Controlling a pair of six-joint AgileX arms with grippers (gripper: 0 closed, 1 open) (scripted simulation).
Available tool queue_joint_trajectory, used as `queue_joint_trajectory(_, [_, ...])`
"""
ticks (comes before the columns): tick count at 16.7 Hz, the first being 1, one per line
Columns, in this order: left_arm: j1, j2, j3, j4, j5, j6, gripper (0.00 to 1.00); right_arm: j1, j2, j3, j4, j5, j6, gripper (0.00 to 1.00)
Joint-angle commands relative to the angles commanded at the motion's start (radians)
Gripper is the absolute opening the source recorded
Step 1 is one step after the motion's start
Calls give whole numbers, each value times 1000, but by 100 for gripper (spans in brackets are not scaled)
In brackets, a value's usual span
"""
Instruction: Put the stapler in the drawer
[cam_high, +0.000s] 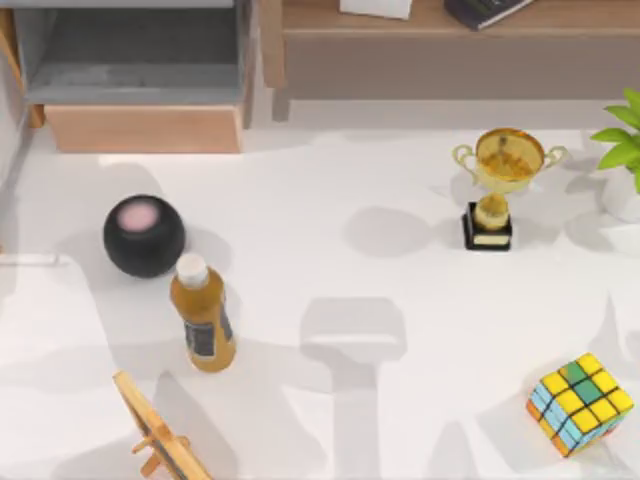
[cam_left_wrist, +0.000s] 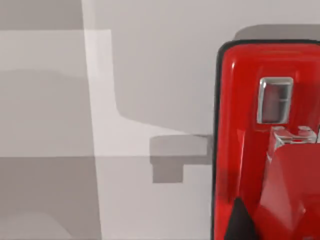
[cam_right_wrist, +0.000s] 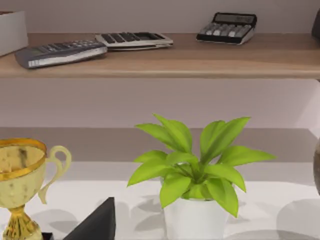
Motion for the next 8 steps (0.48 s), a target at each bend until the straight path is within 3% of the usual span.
queue_joint_trajectory(8, [0,0,0,0,0,0,98,0,0,0,0,0,0,100])
